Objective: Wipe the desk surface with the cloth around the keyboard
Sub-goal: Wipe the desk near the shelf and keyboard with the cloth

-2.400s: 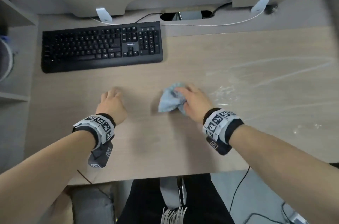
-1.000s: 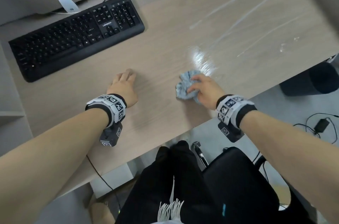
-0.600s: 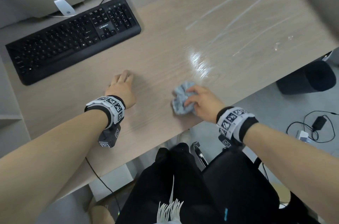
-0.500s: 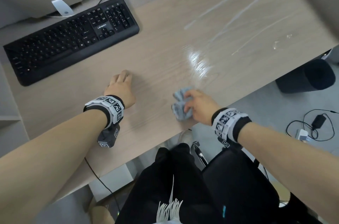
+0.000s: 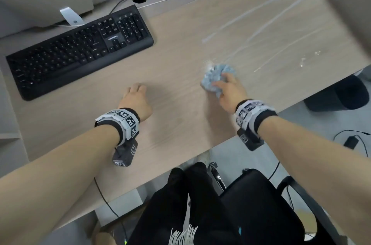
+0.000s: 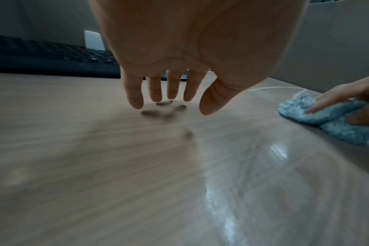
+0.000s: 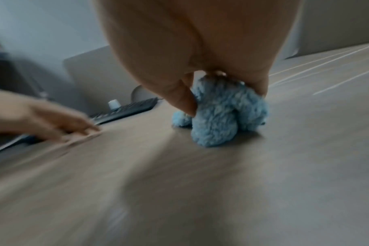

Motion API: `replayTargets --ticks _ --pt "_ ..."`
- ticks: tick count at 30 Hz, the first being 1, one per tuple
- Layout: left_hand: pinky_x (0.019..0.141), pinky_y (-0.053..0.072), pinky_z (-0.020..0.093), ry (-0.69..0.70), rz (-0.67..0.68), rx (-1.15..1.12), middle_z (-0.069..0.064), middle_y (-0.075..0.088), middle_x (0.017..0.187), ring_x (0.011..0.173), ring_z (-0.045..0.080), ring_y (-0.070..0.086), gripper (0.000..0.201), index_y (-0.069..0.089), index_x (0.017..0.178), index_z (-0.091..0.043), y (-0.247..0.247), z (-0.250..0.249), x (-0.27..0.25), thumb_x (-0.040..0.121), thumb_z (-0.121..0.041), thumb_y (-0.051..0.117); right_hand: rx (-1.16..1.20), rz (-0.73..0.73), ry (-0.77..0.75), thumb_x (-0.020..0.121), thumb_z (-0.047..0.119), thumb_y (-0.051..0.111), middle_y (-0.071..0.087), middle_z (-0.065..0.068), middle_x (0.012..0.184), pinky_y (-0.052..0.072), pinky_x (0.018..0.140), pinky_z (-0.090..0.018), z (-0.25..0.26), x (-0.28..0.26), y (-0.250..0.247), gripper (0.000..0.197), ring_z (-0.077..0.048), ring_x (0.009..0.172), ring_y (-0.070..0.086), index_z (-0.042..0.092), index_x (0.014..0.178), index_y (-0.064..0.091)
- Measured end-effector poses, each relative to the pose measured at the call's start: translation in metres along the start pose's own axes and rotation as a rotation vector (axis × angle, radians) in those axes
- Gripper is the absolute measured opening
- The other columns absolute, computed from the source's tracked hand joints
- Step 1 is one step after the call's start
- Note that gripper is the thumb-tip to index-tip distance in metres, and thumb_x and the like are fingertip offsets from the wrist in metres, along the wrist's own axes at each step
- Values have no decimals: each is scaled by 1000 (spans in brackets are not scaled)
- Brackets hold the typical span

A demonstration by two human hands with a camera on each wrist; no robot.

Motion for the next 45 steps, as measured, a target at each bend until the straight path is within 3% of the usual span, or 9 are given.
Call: replayTargets --ticks 6,11,16,22,28,31,36,39,45 --pt "114 27 47 97 -15 17 9 20 158 141 35 21 67 39 139 -13 3 -39 8 74 -10 52 93 243 -319 89 11 59 39 -4 146 41 107 -41 48 -64 44 32 -26 125 45 23 118 68" --pt "116 27 46 79 -29 -7 7 19 160 142 34 20 70 30 147 -16 -12 -56 32 79 -11 48 246 -96 -69 85 3 60 44 -14 141 32 111 -34 -16 -4 -28 37 -33 127 45 15 120 67" --pt "115 28 46 45 -44 -9 6 19 160 142 34 21 69 31 146 -15 -28 -76 69 79 -12 47 241 -205 97 86 7 52 41 -13 142 36 111 -45 -70 82 -79 43 -37 127 45 15 128 60" --pt "117 24 42 -8 -62 -34 11 18 159 142 36 21 66 34 144 -15 -43 -100 106 80 -8 47 186 -240 104 86 10 52 38 -18 142 39 108 -44 -68 175 -114 45 -43 126 41 16 130 56" --pt "114 30 46 -36 -54 30 10 23 156 140 37 23 71 36 143 -15 -48 -108 119 73 -4 51 -63 85 -360 82 9 55 32 -15 144 47 96 -45 35 136 -52 56 -38 120 42 29 134 52" --pt "111 34 48 -59 -32 30 5 22 157 140 34 23 74 34 145 -19 -50 -109 118 74 -4 51 -105 121 -498 88 20 56 40 -13 142 51 88 -48 24 121 -50 45 -38 118 46 31 132 55" --pt "114 31 43 -88 -4 4 3 22 157 141 33 22 73 35 145 -19 -55 -113 120 75 -3 48 -71 -60 -137 90 21 53 36 -11 145 49 94 -50 -60 196 -115 45 -37 127 37 30 134 54" --pt "112 32 42 -123 -3 -18 1 23 157 141 32 20 72 36 144 -19 -57 -118 119 75 -3 46 -70 -29 -30 86 17 52 32 -11 149 41 105 -48 -45 220 -121 52 -38 133 32 26 138 50" --pt "113 30 43 -129 -8 -14 1 25 157 141 32 21 67 36 144 -21 -57 -117 117 80 -8 50 -210 248 -572 80 10 56 34 -2 151 33 109 -47 76 144 -41 54 -31 136 29 26 132 55"
Point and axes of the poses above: each hand's wrist, its own x-axis towards the middle knuckle, its own y-axis out of the palm, z = x × y, the point moved 7 cm from there along x, towards the middle knuckle
